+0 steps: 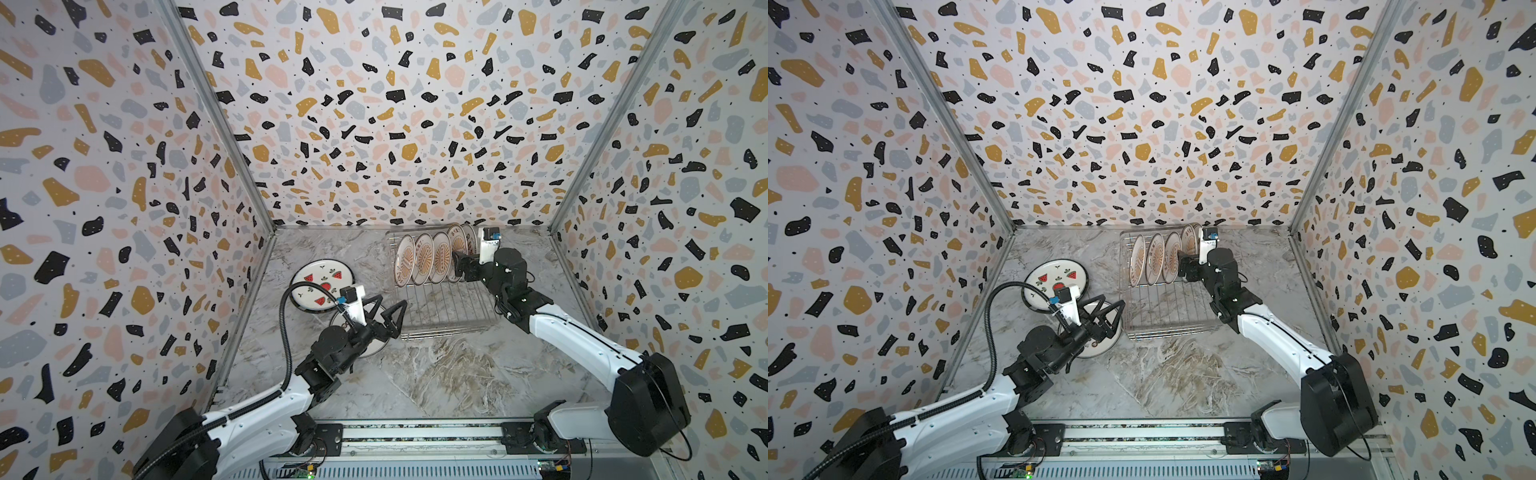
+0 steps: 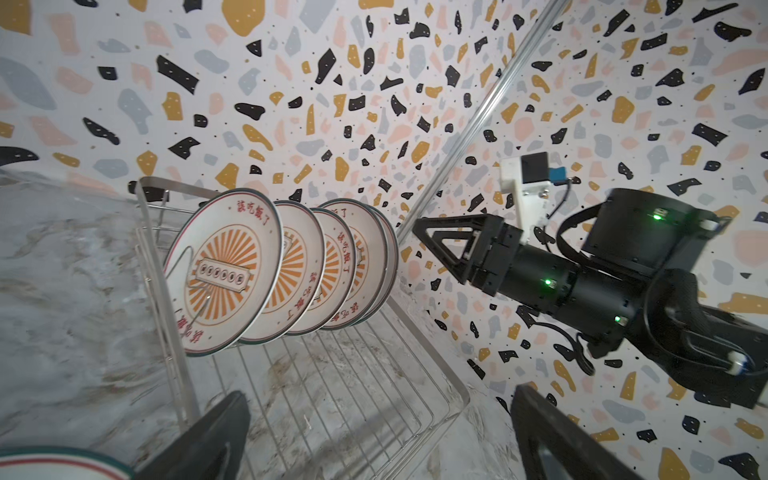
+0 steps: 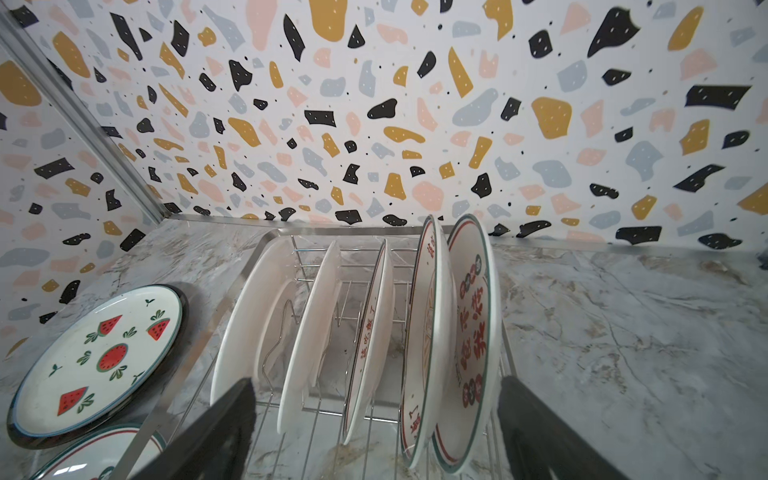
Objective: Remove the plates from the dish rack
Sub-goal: 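Close the right gripper on the top edge of the nearest sunburst plate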
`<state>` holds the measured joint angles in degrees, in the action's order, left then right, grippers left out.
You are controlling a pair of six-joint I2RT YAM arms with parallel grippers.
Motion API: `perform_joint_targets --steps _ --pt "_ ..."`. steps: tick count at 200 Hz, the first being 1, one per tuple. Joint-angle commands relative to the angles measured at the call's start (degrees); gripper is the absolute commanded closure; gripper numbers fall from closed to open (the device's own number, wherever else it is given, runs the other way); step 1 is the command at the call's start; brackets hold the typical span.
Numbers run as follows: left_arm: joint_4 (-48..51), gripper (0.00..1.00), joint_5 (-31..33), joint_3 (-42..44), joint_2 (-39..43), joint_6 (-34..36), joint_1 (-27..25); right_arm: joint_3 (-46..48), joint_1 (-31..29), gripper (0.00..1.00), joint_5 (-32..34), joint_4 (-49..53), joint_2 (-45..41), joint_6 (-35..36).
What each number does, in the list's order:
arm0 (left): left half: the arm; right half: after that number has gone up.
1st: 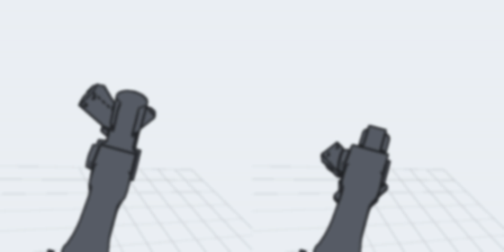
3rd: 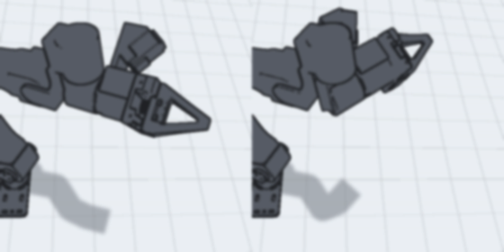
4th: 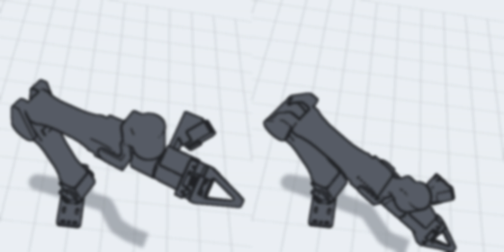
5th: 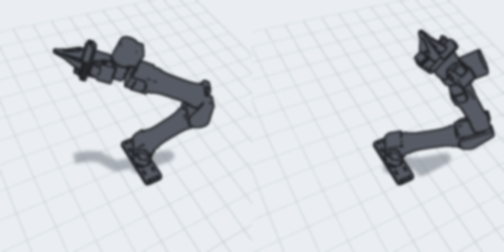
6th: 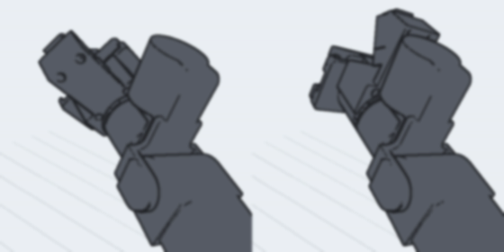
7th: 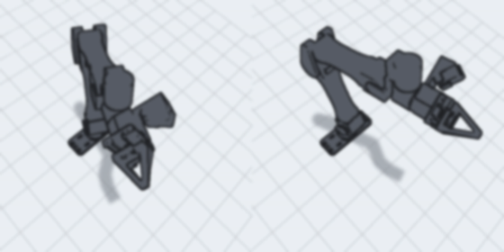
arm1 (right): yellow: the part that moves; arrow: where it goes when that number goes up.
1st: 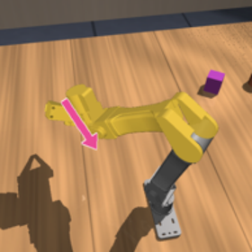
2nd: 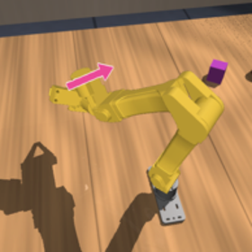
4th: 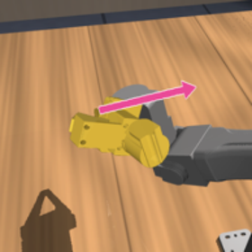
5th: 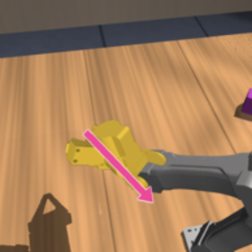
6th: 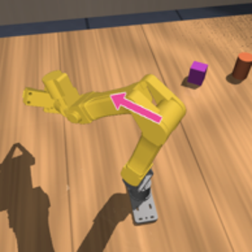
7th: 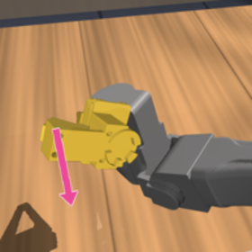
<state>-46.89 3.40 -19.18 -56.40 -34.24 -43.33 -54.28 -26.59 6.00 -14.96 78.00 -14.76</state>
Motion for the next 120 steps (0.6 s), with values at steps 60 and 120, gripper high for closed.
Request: perform_joint_targets --steps 60,120 --pt "-4.7 0.0 -0.9 -8.8 -10.2 3.0 -4.5 -10.7 1.6 0.41 0.7 6.4 7.2 0.1" --pt "-3.9 0.0 0.6 -9.9 -12.3 2.8 -5.1 -14.7 1.4 0.5 6.7 9.6 12.2 0.7"
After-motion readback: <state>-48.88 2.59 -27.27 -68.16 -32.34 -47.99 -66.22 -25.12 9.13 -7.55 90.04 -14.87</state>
